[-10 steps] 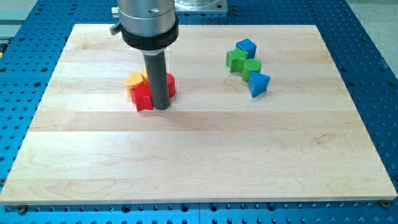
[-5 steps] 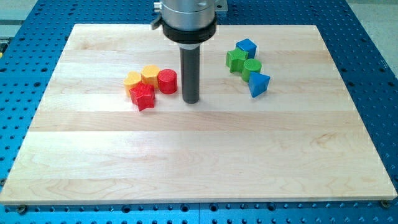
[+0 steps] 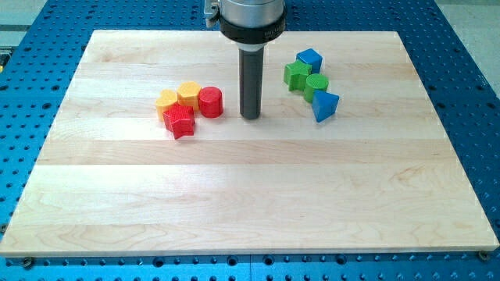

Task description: Move triangle at bottom right corner

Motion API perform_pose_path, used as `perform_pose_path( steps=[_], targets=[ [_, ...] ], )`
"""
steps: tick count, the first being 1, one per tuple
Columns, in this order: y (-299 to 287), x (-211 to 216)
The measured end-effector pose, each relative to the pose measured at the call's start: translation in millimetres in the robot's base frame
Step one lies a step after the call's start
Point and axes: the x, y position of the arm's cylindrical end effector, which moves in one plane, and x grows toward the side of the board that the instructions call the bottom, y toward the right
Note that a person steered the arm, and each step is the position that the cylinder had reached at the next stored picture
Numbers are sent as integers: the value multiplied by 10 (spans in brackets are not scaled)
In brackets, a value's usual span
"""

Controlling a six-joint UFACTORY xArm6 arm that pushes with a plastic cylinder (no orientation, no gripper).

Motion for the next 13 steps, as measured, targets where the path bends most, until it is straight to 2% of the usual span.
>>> perform_pose_path(
  steps=[1, 2, 6, 7, 8, 9, 10, 11, 12, 13],
  targets=[
    [-27, -179],
    [460, -127],
    [1621, -117],
    [1682, 104],
    [1713, 145],
    [1590, 61],
    [956, -105],
    [737, -477],
    [979, -593],
    [1176, -214]
  ],
)
